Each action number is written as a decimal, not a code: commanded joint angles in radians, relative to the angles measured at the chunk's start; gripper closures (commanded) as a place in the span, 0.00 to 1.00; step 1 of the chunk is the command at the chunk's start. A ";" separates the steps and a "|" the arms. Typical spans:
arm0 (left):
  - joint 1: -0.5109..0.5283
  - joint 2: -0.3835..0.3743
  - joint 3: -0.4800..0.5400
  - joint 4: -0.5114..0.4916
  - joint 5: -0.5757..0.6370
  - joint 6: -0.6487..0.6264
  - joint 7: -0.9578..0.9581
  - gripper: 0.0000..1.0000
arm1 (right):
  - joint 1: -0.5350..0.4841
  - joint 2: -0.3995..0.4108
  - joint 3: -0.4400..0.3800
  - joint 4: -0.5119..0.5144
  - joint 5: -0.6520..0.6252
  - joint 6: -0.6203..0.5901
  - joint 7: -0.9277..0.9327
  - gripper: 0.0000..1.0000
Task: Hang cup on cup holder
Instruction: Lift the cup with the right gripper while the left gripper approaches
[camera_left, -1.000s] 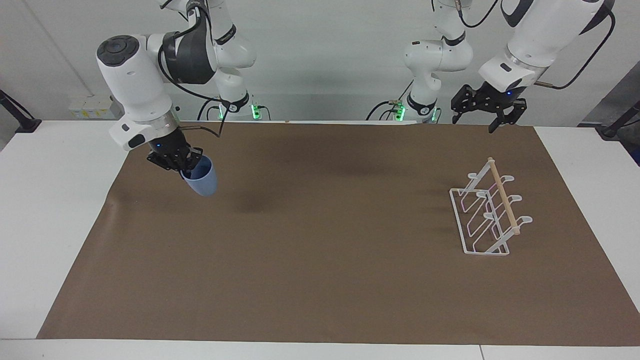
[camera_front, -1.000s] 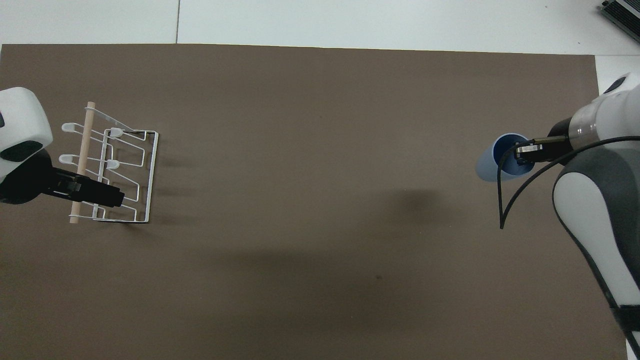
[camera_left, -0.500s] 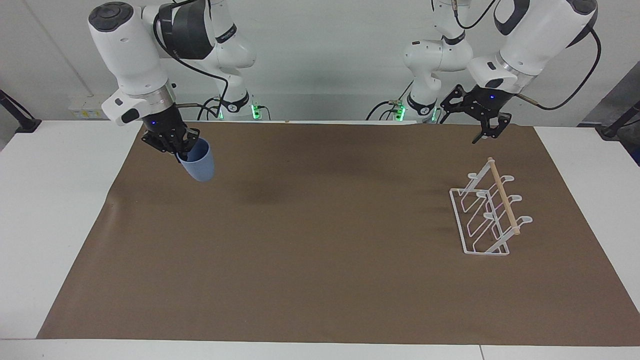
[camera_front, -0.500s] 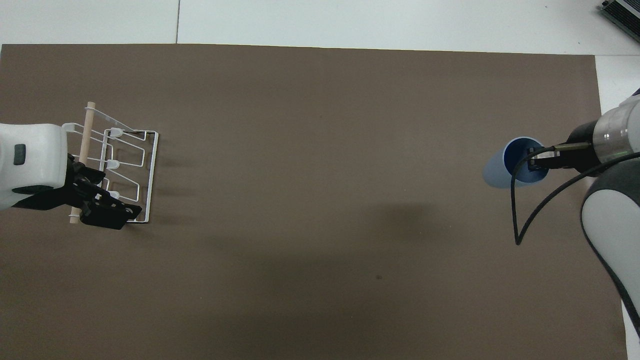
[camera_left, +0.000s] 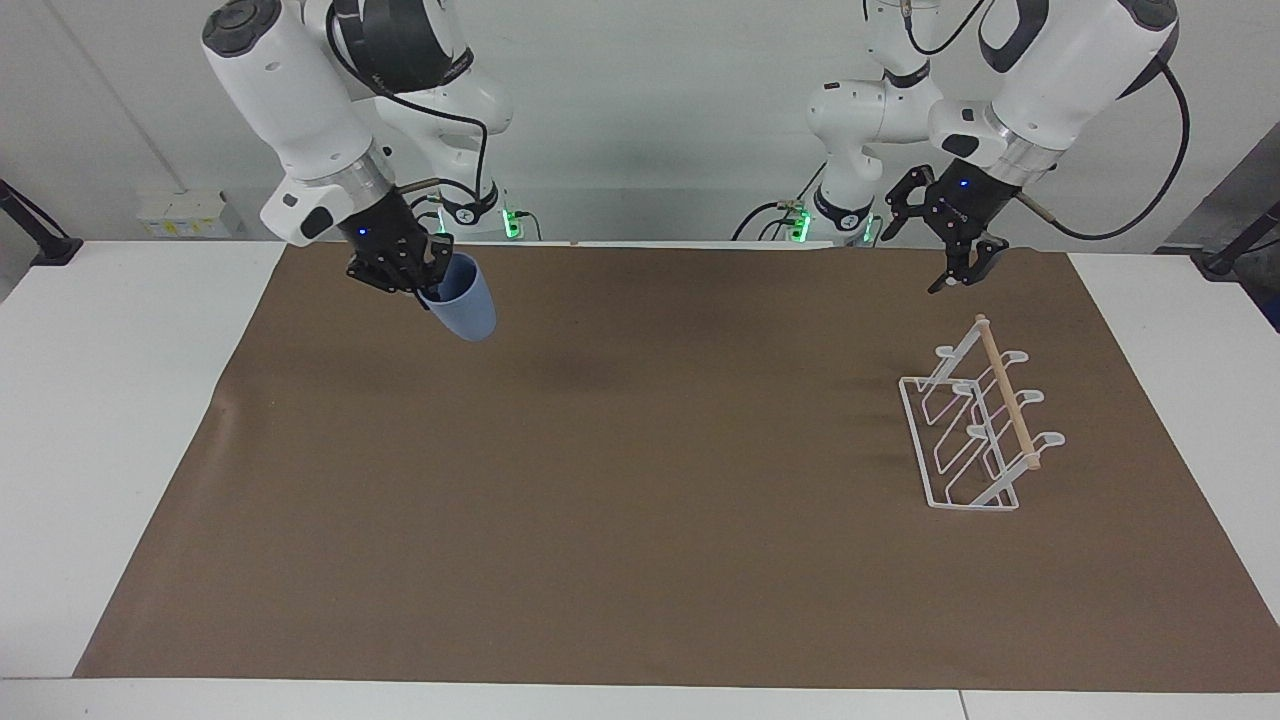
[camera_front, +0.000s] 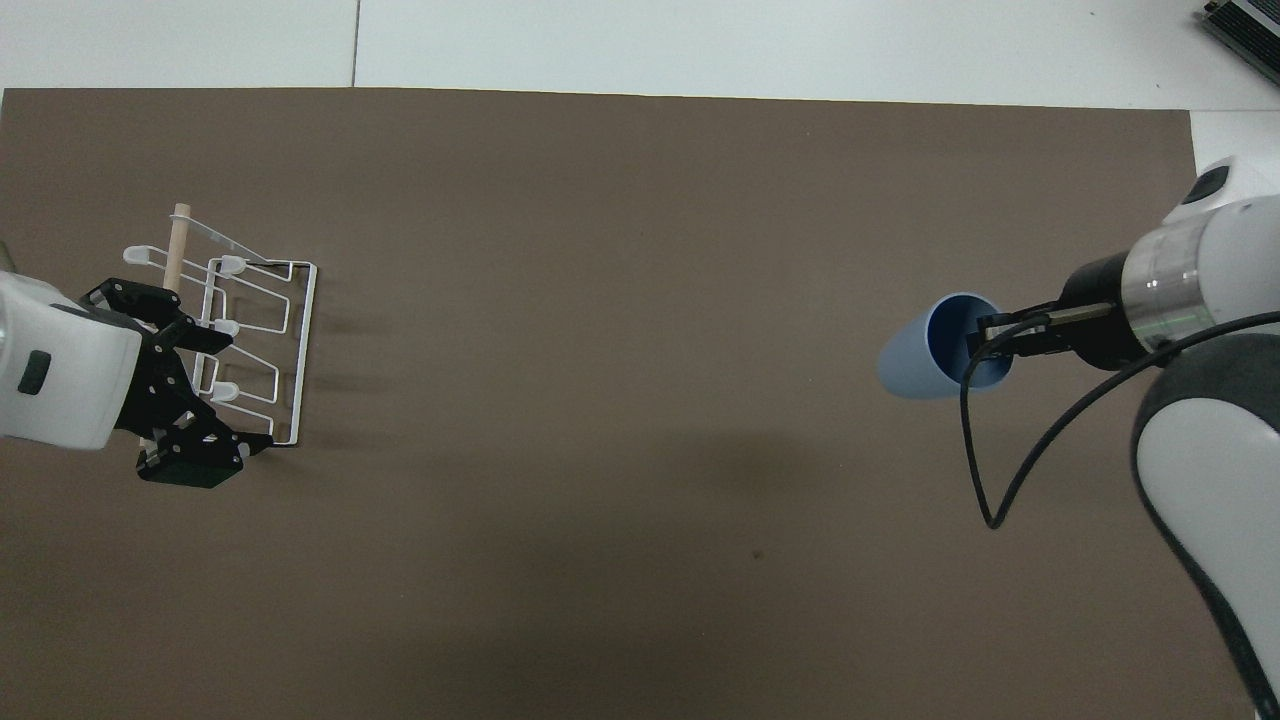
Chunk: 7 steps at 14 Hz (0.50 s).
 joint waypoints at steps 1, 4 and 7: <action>-0.030 -0.034 0.007 -0.046 -0.014 0.036 0.032 0.00 | 0.001 -0.015 0.050 0.000 0.059 0.002 -0.030 1.00; -0.076 -0.043 0.007 -0.066 -0.043 0.056 0.027 0.00 | 0.030 -0.020 0.084 0.000 0.064 0.003 -0.028 1.00; -0.096 -0.070 0.004 -0.133 -0.092 0.118 0.035 0.00 | 0.090 -0.023 0.086 -0.001 0.064 0.006 -0.027 1.00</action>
